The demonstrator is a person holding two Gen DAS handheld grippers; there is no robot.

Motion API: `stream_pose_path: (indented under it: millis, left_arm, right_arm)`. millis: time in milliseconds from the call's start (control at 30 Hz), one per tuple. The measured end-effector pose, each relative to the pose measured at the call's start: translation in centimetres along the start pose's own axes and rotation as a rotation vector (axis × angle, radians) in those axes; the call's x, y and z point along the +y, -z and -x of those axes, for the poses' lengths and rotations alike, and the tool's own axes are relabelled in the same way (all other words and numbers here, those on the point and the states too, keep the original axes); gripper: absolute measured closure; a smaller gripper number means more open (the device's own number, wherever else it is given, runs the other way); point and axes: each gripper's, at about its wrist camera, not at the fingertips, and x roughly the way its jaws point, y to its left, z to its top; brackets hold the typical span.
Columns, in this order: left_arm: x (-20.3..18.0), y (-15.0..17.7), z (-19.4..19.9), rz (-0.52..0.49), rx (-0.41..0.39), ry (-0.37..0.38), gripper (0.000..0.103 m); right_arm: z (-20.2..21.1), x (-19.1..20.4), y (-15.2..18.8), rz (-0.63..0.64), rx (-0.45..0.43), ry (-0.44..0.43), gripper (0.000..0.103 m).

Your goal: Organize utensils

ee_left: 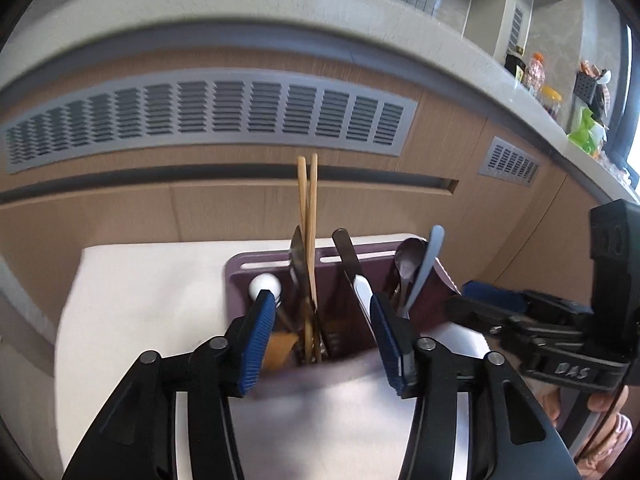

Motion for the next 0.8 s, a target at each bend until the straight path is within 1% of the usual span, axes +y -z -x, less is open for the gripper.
stream_pose_path:
  millis: [33,67,100,133,167,200,233,267,300,333,400,433,533,600,667,800]
  left_arm:
    - [-0.2,0.5,1.4,-0.003,-0.018,-0.015,0.046]
    - [-0.3,1.0,2.9,-0.004,-0.041,-0.03,0.04]
    - [-0.4,1.3,4.1,-0.004,-0.061,-0.044,0.034]
    - [-0.8,2.2,6.0,-0.007,-0.092,-0.072,0.031]
    - [-1.1,2.6,7.1,-0.011,-0.11,-0.09,0.028]
    - [-1.6,3.3,8.5,-0.017,-0.135,-0.111,0.024]
    - [-2.0,4.2,9.9,-0.021,-0.159,-0.133,0.021]
    - [-2.4,5.2,11.3,-0.026,-0.183,-0.159,0.017]
    - [-2.9,6.0,12.3,-0.031,-0.203,-0.178,0.012]
    - [-3.3,6.9,13.4,-0.038,-0.222,-0.195,0.009]
    - [-3.8,9.1,15.2,-0.043,-0.249,-0.237,0.001]
    - [-4.0,10.4,16.0,-0.043,-0.253,-0.26,0.0]
    - [-4.3,12.8,17.1,-0.046,-0.23,-0.296,0.0]
    - [-4.6,14.1,17.8,-0.044,-0.214,-0.31,0.0]
    - [-4.7,15.3,18.5,-0.023,-0.21,-0.323,0.0]
    - [-4.8,16.7,19.8,0.02,-0.22,-0.313,0.0]
  right_arm:
    - [1.4,0.4,0.4,0.005,-0.03,0.013,0.037]
    - [2.8,0.7,0.6,0.012,-0.06,0.027,0.031]
    - [4.4,1.3,1.1,0.025,-0.096,0.052,0.029]
    - [6.0,2.1,1.5,0.042,-0.132,0.08,0.024]
    - [7.3,2.7,1.8,0.055,-0.159,0.1,0.017]
    - [8.7,3.3,2.5,0.067,-0.187,0.125,0.012]
    - [10.5,4.1,3.5,0.08,-0.224,0.153,0.006]
    - [11.6,4.8,3.9,0.086,-0.246,0.17,0.001]
    - [12.8,5.4,4.7,0.09,-0.267,0.189,0.0]
    - [13.9,5.8,5.6,0.093,-0.278,0.205,0.0]
    - [15.3,6.6,7.0,0.104,-0.282,0.235,0.0]
    - [15.7,7.1,7.9,0.106,-0.28,0.261,0.0]
    - [16.5,7.7,10.5,0.101,-0.27,0.329,0.0]
    - [16.7,8.0,11.9,0.103,-0.259,0.349,0.0]
    - [17.2,8.0,13.3,0.09,-0.253,0.361,0.0]
    - [18.1,8.0,15.0,0.059,-0.242,0.359,0.0]
